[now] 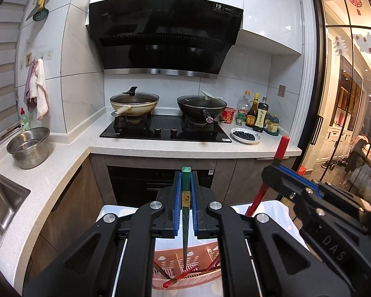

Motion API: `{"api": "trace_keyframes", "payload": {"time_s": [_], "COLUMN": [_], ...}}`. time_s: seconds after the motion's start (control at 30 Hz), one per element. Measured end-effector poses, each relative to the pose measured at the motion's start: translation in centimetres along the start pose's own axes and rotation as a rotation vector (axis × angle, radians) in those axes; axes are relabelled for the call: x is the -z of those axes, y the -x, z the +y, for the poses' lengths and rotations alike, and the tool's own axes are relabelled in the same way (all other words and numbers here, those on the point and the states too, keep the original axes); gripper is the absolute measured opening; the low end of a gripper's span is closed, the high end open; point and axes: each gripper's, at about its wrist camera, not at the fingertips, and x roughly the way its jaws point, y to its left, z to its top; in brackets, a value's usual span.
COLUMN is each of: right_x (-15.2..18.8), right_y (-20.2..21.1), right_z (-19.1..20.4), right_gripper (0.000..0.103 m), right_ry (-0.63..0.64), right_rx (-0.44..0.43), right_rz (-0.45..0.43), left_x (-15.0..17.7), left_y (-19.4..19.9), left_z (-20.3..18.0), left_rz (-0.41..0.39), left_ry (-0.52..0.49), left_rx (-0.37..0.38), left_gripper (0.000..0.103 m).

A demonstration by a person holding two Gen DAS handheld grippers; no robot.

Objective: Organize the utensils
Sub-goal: 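Lift the green chopstick with the left tool while the right tool carries the red chopstick to the holder, then open the left tool over the pink holder while the right tool releases the red chopstick into it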

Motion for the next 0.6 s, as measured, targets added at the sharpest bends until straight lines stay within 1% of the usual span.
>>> {"api": "trace_keyframes", "payload": {"time_s": [0.13, 0.3, 0.6], "right_x": [0.4, 2.0, 4.3], "right_y": [-0.4, -1.8, -4.3], "right_z": [0.0, -0.5, -0.1], "right_gripper": [0.007, 0.007, 0.007], "right_ry": [0.004, 0.002, 0.030], "right_rx": [0.006, 0.015, 0.038], "right_rz": [0.013, 0.065, 0.135], "left_x": [0.2, 0.3, 0.9], "left_y": [-0.3, -0.7, -1.6], "left_z": [0.2, 0.3, 0.6], "left_rz": [0.008, 0.015, 0.036], "left_ry": [0.005, 0.006, 0.007], "left_rx": [-0.005, -0.006, -0.009], "left_gripper": [0.007, 0.007, 0.007]}}
